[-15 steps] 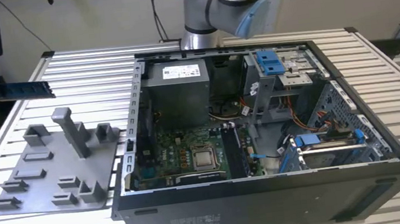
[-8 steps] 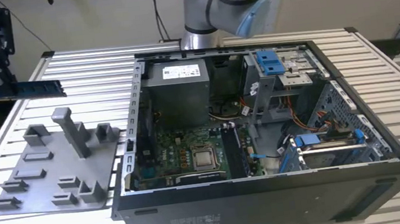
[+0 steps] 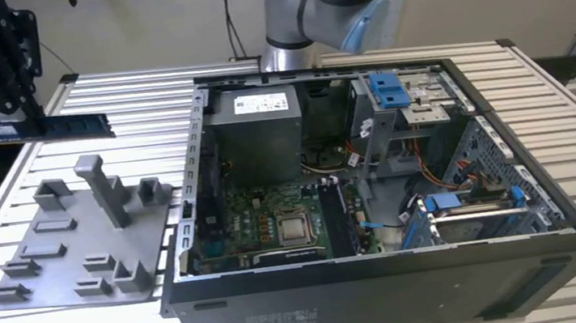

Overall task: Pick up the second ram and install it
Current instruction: 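Pick up the second ram and move it above second insertion slot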

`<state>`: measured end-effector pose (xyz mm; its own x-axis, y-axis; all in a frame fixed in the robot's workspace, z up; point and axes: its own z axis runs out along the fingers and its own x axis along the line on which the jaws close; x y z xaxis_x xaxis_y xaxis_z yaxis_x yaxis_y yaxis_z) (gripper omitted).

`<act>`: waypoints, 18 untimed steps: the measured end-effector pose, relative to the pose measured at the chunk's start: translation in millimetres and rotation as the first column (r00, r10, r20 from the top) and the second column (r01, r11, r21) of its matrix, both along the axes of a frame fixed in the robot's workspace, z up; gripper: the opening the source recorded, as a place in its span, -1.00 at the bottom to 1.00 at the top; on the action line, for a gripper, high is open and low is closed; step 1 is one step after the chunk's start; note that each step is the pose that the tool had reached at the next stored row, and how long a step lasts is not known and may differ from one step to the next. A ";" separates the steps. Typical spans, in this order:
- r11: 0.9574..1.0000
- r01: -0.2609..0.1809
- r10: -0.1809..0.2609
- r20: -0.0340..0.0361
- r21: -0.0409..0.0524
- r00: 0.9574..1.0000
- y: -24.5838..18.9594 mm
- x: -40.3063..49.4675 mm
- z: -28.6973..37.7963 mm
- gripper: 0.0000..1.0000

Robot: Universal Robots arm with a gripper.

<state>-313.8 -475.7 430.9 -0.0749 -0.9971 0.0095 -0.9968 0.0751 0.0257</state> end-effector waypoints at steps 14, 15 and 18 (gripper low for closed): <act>1.000 0.000 0.000 -0.002 0.000 1.000 0.0 33.0 0.0 -0.72; 1.000 0.000 0.000 -0.002 0.000 1.000 0.0 35.4 0.0 -0.72; 1.000 0.000 0.000 -0.002 0.000 1.000 0.0 42.5 0.0 -0.72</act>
<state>-271.3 -475.6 430.9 -0.0749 -0.9971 0.0097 -0.9968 0.0751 0.0280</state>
